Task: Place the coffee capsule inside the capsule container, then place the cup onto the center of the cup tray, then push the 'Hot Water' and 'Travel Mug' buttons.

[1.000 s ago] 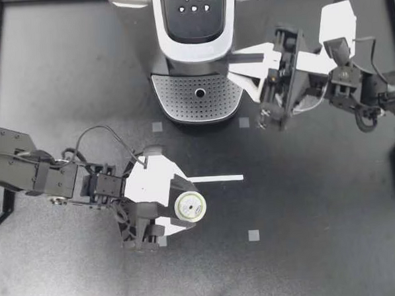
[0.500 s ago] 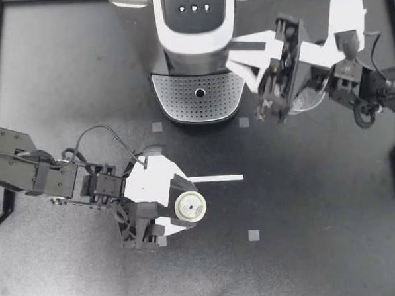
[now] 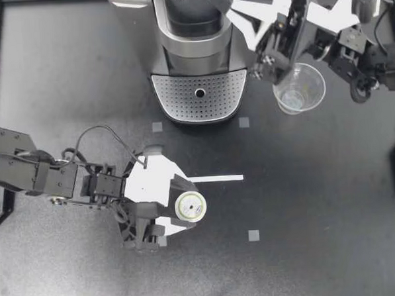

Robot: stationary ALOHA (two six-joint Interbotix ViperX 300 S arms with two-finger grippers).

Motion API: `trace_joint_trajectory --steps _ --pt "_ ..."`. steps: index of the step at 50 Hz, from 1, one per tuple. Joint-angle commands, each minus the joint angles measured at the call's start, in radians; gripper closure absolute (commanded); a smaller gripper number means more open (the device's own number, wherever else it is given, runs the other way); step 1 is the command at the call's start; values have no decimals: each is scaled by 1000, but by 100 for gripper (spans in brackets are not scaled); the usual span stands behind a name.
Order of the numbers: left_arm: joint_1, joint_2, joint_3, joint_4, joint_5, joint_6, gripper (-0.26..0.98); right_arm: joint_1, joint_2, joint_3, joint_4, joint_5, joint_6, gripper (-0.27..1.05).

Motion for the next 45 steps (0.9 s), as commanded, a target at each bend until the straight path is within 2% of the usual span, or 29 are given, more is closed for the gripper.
trace_joint_trajectory --steps 1,45 --pt "-2 -25 -20 -2 -9 0 22 -32 -5 -46 3 5 0 72" --pt "0 -54 -37 -2 -28 8 22 -221 46 -160 -2 77 0 72"
